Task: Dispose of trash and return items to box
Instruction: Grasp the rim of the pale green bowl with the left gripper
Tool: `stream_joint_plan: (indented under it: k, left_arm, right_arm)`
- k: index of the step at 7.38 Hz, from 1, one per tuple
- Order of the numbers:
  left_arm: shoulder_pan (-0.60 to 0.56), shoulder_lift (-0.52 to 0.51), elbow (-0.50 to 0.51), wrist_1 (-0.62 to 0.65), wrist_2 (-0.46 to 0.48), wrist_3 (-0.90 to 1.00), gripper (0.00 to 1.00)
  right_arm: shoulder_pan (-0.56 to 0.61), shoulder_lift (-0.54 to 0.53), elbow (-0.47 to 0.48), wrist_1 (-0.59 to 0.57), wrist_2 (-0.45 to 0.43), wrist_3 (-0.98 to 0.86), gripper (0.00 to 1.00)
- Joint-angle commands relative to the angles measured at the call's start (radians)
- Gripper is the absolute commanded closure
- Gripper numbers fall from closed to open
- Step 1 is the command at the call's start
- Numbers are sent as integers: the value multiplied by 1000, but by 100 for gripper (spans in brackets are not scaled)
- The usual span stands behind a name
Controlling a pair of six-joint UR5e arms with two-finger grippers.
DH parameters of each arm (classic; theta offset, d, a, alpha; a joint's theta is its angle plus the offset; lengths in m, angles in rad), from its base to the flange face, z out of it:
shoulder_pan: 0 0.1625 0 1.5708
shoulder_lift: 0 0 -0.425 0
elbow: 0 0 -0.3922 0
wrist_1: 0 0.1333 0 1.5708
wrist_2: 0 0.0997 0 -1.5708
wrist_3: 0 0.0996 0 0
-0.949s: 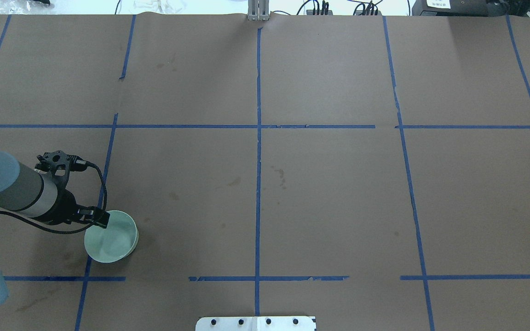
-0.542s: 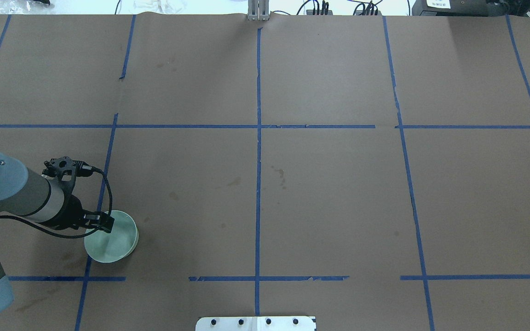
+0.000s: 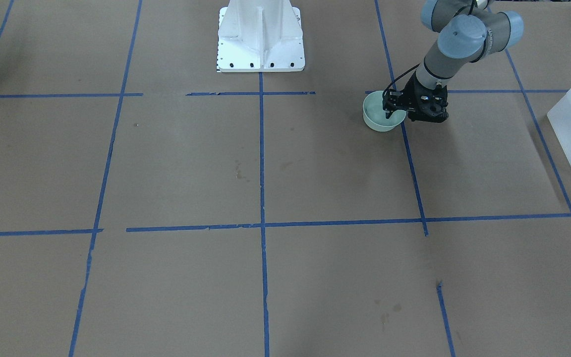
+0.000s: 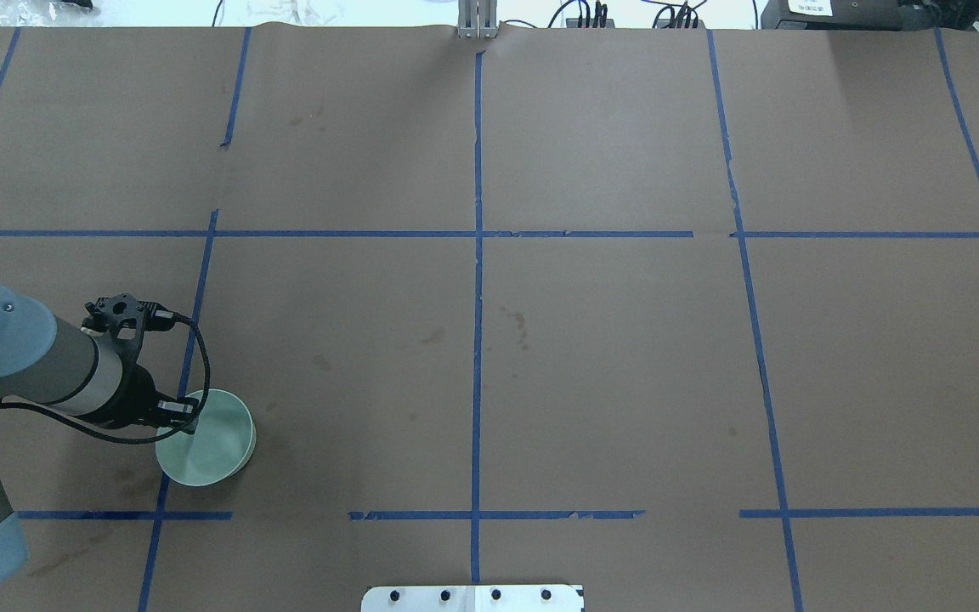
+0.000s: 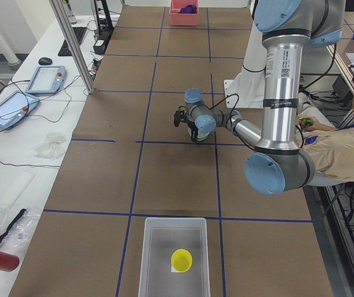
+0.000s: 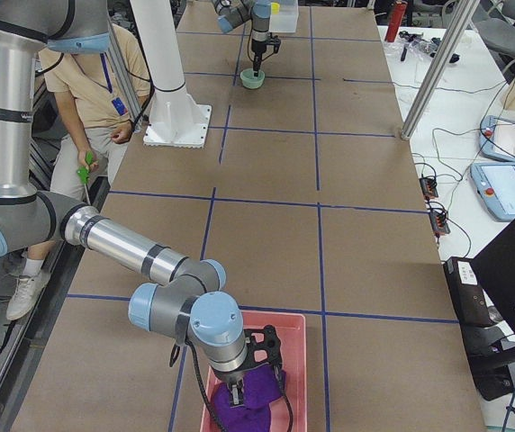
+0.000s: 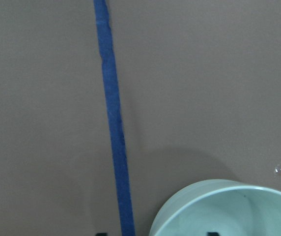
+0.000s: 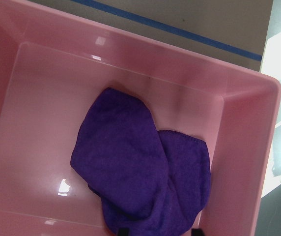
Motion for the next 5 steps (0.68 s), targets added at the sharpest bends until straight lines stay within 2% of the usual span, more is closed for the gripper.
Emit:
stream_joint_plan:
  k: [1, 4, 5]
  left_arm:
    - [-1, 0, -2, 0, 2, 1, 100]
    - [-22, 15, -77, 9, 0, 1, 100]
    - [-99, 14, -95, 11, -1, 12, 100]
  right_arm:
    - [-13, 13, 2, 4, 52, 10, 0]
    - [-53, 15, 35, 12, 110, 27, 0]
    - [-82, 15, 68, 12, 125, 63, 0]
